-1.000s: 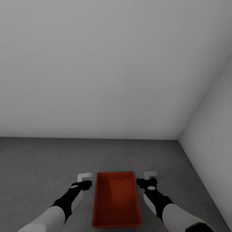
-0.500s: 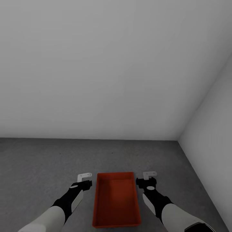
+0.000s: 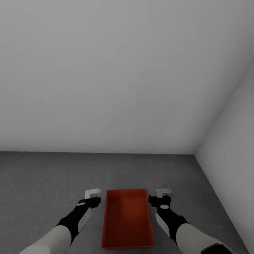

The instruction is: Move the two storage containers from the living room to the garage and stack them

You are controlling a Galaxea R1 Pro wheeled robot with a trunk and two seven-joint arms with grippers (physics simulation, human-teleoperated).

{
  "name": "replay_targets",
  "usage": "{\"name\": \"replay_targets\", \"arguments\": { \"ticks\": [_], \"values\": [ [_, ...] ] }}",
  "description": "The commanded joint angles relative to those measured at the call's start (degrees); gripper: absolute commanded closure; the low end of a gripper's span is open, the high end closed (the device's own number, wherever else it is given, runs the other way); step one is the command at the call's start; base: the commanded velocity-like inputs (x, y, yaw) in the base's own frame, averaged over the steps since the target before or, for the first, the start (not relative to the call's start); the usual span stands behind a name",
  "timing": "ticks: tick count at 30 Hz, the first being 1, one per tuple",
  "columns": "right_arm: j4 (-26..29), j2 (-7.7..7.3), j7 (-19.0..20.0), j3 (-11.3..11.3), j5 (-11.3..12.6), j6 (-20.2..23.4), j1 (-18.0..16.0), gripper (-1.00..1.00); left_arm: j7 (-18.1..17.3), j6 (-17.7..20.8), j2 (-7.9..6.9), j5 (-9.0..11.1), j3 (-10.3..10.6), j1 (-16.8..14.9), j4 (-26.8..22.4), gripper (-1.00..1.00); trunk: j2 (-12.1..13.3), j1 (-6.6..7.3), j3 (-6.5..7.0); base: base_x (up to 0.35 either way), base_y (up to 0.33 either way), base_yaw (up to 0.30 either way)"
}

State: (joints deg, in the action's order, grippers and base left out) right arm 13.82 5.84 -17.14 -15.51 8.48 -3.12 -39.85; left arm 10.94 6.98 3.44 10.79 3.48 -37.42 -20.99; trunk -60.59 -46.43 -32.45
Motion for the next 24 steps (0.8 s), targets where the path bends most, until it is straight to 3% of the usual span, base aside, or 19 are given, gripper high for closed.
{"name": "replay_targets", "arguments": {
  "ticks": [1, 7, 24],
  "values": [
    [-0.8, 0.03, -0.2, -0.5, 0.6, -1.3, 0.0, -1.00, 0.4, 0.0, 0.01, 0.5, 0.4, 0.0, -0.4, -1.00, 0.0, 0.00, -0.05, 0.000, 0.000, 0.000],
    [-2.7, 0.10, -0.1, -0.6, 0.3, -1.4, 0.0, -1.00, 0.4, -0.1, -0.03, 0.5, 0.4, 0.0, 0.2, -1.00, 0.0, 0.00, -0.05, -0.107, 0.052, 0.000],
    [-3.7, 0.16, 0.0, -0.6, 0.3, -1.2, 0.0, -1.00, 0.4, 0.0, -0.17, 0.6, 0.4, 0.0, 0.5, -1.00, 0.0, 0.00, -0.05, -0.287, 0.151, 0.000]
  ]
}}
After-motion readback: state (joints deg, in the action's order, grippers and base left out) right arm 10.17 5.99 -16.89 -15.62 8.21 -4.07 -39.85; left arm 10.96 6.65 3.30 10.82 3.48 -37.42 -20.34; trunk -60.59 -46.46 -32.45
